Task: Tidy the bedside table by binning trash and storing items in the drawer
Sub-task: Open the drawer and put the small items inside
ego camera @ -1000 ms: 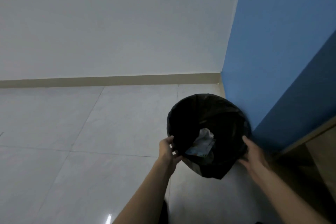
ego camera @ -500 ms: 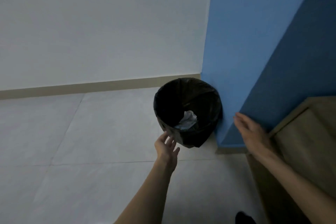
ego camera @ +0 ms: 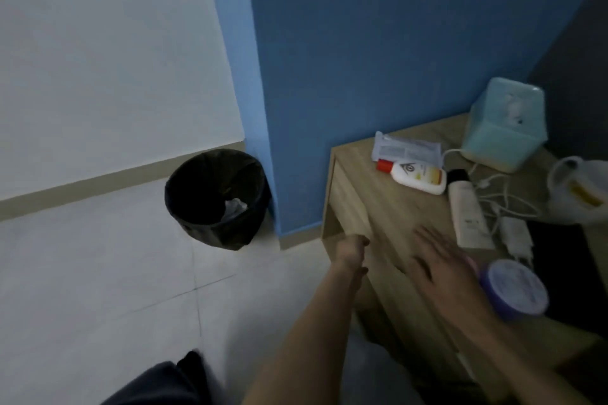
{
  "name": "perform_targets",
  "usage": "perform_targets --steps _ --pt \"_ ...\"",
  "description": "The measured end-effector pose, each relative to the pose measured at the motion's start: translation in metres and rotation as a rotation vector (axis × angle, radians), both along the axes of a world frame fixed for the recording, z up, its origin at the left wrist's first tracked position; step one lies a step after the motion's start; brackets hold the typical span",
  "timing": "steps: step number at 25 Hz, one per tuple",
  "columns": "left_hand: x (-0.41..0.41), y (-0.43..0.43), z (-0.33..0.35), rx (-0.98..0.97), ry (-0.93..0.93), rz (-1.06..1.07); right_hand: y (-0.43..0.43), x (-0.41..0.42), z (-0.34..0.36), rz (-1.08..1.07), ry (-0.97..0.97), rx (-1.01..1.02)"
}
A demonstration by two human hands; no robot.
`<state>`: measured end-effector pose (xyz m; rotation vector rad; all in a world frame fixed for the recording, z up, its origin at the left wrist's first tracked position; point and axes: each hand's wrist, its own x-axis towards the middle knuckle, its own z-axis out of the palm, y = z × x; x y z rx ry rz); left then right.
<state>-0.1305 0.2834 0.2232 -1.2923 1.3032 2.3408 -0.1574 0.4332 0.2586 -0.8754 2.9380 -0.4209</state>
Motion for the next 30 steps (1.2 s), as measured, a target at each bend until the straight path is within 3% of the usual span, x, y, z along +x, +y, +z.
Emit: perform_targets --steps 5,10,15,30 --pt "-0.009 0.047 -0.009 -0.071 -0.051 -0.052 0.006 -0.01 -0.007 0.039 0.08 0.1" --pt "0.001 0.057 -0.023 0.007 -0.045 -0.006 0.025 0.005 -0.012 0.049 0.118 0.176" --pt "-0.001 0.064 -0.025 0.026 -0.022 0.101 0.028 0.003 -0.021 0.028 0.112 0.133" --pt "-0.013 0.057 -0.038 -0.062 -0.103 0.055 0.029 0.002 -0.022 0.023 0.148 0.082"
